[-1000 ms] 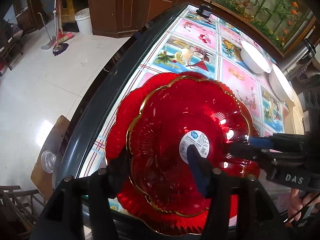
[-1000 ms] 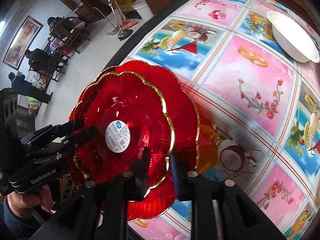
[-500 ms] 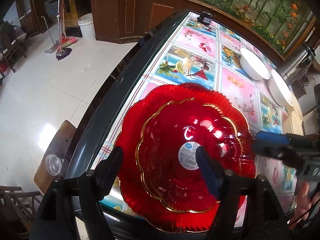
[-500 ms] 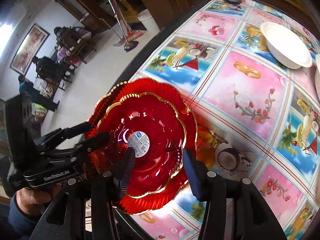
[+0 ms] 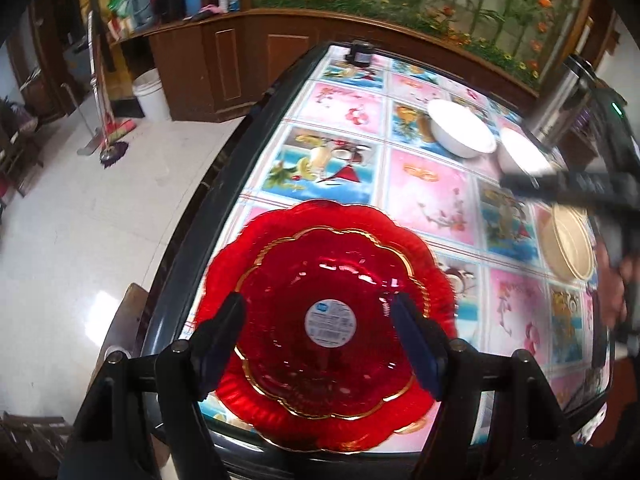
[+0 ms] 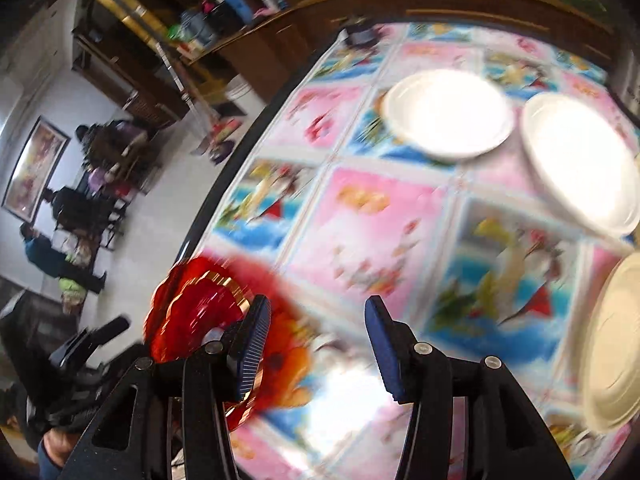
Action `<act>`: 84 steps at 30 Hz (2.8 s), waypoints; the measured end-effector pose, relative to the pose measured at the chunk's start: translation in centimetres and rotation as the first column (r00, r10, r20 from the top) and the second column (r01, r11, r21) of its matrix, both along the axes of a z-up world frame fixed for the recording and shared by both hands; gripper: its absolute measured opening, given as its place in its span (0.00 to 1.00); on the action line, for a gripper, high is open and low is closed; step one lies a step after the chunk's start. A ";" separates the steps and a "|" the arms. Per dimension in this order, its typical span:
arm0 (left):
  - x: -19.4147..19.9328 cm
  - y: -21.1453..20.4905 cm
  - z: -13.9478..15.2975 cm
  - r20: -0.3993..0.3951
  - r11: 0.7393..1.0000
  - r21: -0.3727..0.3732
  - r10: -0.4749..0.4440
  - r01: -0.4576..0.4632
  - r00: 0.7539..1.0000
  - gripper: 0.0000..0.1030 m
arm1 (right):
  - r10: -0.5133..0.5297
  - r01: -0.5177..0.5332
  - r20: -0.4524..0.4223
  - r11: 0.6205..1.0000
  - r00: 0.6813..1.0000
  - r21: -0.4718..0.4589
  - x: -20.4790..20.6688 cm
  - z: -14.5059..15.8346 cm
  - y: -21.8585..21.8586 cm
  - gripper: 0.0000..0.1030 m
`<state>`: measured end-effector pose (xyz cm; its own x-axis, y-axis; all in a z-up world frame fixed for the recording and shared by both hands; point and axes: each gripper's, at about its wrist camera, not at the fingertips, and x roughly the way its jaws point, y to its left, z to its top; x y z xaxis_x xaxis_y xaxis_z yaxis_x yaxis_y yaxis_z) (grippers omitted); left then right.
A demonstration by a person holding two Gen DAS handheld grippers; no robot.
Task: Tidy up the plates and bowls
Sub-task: 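Grasp the rim of a white foam plate with the left gripper, then lower the white plate onto the stacked red plates and open the left gripper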
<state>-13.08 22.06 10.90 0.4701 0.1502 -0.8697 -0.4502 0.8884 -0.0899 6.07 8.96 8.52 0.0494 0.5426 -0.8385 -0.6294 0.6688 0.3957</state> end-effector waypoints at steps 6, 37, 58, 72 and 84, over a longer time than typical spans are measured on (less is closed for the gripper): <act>0.4 -1.3 0.3 -0.001 0.999 0.013 -0.048 0.048 0.999 0.72 | -0.043 0.045 0.086 0.999 0.995 -0.024 5.9 1.1 1.3 0.52; 3.8 -4.1 0.2 0.010 0.984 -0.031 -0.173 0.173 0.985 0.72 | 0.051 -0.106 -0.279 0.977 0.959 -0.183 0.4 -5.8 -4.7 0.58; 16.1 -9.0 -5.7 -0.097 0.929 -0.241 -0.312 0.281 0.945 0.38 | -0.291 0.293 -0.134 0.956 0.947 -0.007 -1.0 -2.7 -16.4 0.29; 14.8 -12.6 -5.5 -0.091 0.911 -0.179 -0.392 0.372 0.915 0.11 | -0.280 0.275 -0.124 0.960 0.952 -0.060 -2.1 -3.8 -15.3 0.10; 11.9 -10.3 -1.9 -0.025 0.938 -0.128 -0.328 0.322 0.944 0.11 | -0.209 0.211 -0.105 0.977 0.972 0.008 -3.7 -0.4 -13.4 0.10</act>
<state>-1.23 11.77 9.04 0.4352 -0.1108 -0.8935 -0.1451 0.9708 -0.1910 2.38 -4.46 8.15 0.0781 0.5455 -0.8345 -0.4306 0.7734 0.4653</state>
